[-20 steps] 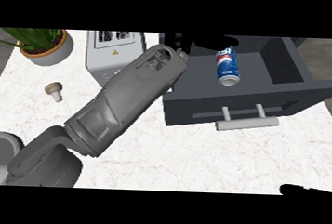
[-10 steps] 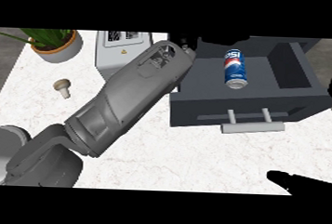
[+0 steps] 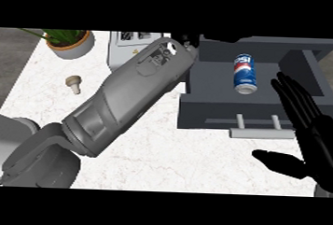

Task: Pick up the can, place it into the drawer and close the drawer

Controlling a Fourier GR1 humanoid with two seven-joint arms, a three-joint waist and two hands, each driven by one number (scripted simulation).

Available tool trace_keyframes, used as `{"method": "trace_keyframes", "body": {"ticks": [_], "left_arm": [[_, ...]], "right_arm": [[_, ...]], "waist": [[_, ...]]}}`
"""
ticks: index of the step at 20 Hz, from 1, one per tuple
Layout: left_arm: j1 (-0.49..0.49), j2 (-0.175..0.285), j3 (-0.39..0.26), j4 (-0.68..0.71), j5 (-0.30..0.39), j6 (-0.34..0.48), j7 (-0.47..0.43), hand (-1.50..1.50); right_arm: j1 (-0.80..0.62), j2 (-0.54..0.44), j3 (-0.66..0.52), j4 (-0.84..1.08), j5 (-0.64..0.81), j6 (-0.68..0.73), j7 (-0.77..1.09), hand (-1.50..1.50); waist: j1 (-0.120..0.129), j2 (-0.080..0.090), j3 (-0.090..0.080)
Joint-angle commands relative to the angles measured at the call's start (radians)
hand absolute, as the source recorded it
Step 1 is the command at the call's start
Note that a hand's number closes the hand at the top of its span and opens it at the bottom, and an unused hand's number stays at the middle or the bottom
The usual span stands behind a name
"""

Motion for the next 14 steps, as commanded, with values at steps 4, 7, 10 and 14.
{"method": "trace_keyframes", "body": {"ticks": [4,7,10,14], "left_arm": [[0.014,0.078,-0.009,-0.071,-0.048,-0.016,0.081,-1.50],[0.041,0.100,-0.010,-0.133,-0.063,-0.008,0.116,-1.50],[0.098,0.169,-0.015,-0.223,-0.077,-0.033,0.155,-1.50],[0.087,0.252,-0.002,-0.271,-0.089,-0.067,0.235,-1.50]], "right_arm": [[-0.052,0.035,0.048,0.276,0.199,-0.169,-0.040,-1.50],[-0.123,0.094,0.041,0.406,0.221,-0.253,-0.038,-1.50],[-0.191,0.104,0.003,0.507,0.226,-0.288,-0.038,-1.50],[-0.253,0.121,-0.024,0.669,0.238,-0.380,-0.087,-1.50]], "waist": [[0.038,-0.010,0.000],[0.047,-0.011,0.000],[0.053,-0.011,0.000],[0.051,-0.008,0.000]]}}
